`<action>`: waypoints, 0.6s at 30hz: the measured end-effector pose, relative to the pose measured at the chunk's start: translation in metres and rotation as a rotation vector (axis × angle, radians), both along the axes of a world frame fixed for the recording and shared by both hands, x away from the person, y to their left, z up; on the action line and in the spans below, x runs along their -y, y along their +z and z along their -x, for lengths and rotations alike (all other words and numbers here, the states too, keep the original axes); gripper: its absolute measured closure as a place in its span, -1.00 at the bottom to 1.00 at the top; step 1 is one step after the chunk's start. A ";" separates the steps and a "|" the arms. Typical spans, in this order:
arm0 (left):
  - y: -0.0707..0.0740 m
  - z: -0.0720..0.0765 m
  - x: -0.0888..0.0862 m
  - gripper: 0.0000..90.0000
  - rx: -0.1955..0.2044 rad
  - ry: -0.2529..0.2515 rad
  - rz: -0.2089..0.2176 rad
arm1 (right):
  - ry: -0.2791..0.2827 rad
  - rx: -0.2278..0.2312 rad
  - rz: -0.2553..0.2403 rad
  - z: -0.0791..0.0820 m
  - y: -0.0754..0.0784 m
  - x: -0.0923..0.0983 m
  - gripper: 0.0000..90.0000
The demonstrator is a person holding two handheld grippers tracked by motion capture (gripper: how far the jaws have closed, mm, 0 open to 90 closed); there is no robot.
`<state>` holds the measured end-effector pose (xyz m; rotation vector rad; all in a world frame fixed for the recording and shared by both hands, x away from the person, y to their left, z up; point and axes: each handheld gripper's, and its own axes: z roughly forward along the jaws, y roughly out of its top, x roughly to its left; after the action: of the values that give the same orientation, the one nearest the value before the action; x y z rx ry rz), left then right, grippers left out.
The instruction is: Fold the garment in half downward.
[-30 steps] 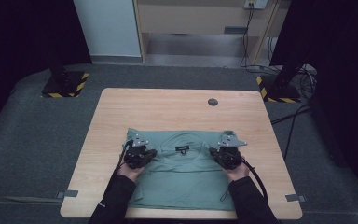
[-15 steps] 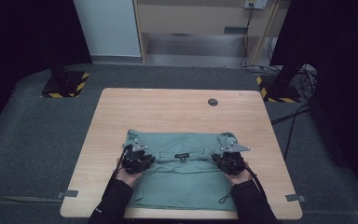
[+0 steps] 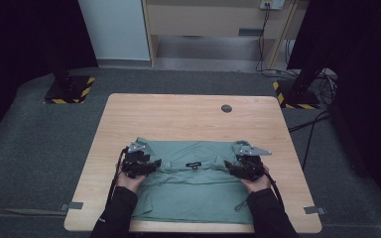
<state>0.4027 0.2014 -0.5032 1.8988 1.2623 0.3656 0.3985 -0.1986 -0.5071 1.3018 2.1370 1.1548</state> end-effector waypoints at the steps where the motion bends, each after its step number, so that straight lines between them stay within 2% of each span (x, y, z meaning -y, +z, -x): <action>1: 0.000 -0.004 -0.003 -0.09 0.000 0.013 -0.001 | -0.015 0.002 -0.012 -0.004 0.000 0.002 -0.11; 3: -0.001 -0.013 -0.007 -0.10 -0.002 0.035 0.009 | -0.044 0.011 -0.029 -0.013 0.001 0.004 -0.12; 5: -0.003 -0.021 -0.008 -0.12 0.002 0.055 -0.008 | -0.092 0.019 -0.056 -0.021 -0.002 0.008 -0.11; 7: -0.006 -0.029 -0.008 -0.12 -0.002 0.071 -0.021 | -0.142 0.013 -0.056 -0.030 -0.008 0.013 -0.08; 9: -0.012 -0.038 -0.008 -0.13 -0.023 0.082 -0.040 | -0.177 -0.013 -0.029 -0.037 -0.016 0.016 -0.05; 11: -0.018 -0.045 -0.008 -0.13 -0.043 0.094 -0.063 | -0.200 -0.034 0.023 -0.042 -0.024 0.018 -0.03; 13: -0.021 -0.049 -0.006 -0.11 -0.034 0.095 -0.079 | -0.216 -0.042 0.060 -0.045 -0.029 0.019 0.00; 18: -0.022 -0.055 0.002 -0.10 -0.019 0.094 -0.149 | -0.240 -0.008 0.102 -0.049 -0.032 0.018 0.02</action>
<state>0.4577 0.1998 -0.5253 1.9755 1.3738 0.5044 0.4471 -0.2166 -0.5394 1.4703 1.9519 0.9330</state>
